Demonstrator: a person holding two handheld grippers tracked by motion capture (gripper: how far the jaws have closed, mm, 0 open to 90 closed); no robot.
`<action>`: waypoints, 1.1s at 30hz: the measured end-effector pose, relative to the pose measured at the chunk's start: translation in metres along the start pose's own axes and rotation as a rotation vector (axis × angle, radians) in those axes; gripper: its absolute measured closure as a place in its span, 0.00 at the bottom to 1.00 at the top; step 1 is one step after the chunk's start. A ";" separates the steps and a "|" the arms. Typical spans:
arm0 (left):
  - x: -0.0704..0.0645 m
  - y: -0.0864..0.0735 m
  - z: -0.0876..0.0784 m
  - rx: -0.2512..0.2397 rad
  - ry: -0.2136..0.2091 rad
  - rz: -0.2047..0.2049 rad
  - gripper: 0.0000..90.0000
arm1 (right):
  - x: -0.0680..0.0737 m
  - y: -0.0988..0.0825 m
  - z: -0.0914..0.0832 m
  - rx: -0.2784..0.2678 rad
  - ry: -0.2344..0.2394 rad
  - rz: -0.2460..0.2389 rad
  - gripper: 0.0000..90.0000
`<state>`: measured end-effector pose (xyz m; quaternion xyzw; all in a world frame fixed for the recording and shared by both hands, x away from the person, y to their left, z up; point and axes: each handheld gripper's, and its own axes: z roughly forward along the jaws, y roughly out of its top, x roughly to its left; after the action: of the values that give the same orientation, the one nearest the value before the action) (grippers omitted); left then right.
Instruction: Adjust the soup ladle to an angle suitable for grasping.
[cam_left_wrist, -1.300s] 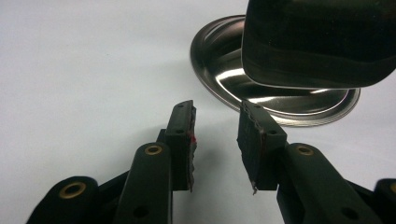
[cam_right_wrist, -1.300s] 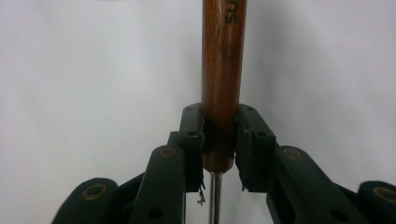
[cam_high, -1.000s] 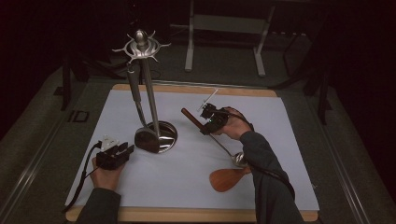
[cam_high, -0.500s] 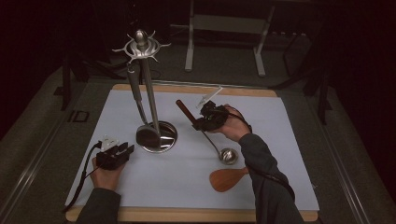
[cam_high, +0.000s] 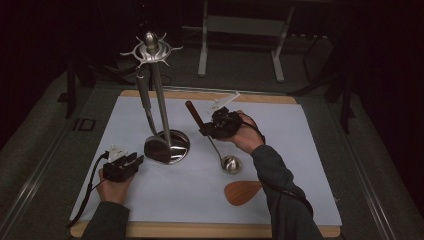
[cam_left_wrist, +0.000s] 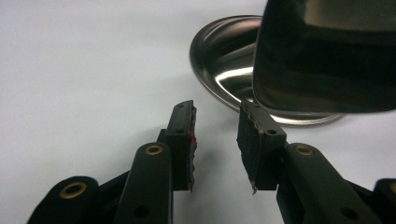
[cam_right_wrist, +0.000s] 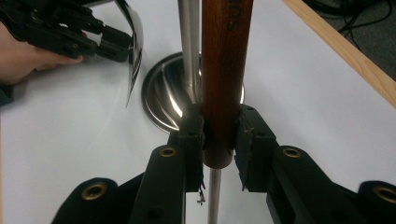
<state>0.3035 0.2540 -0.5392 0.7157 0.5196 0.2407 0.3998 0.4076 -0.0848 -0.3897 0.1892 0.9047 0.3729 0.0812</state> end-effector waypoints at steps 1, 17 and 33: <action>0.000 0.000 0.000 0.000 0.000 0.000 0.75 | 0.001 0.001 0.000 -0.006 -0.001 -0.001 0.82; 0.000 0.000 0.000 0.001 0.000 0.000 0.75 | 0.013 0.008 0.000 -0.083 -0.001 -0.023 0.82; 0.000 0.000 0.000 -0.001 0.000 0.000 0.75 | 0.022 0.015 -0.001 -0.138 0.002 -0.028 0.82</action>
<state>0.3034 0.2539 -0.5392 0.7154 0.5196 0.2409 0.4003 0.3911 -0.0667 -0.3791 0.1700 0.8795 0.4335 0.0984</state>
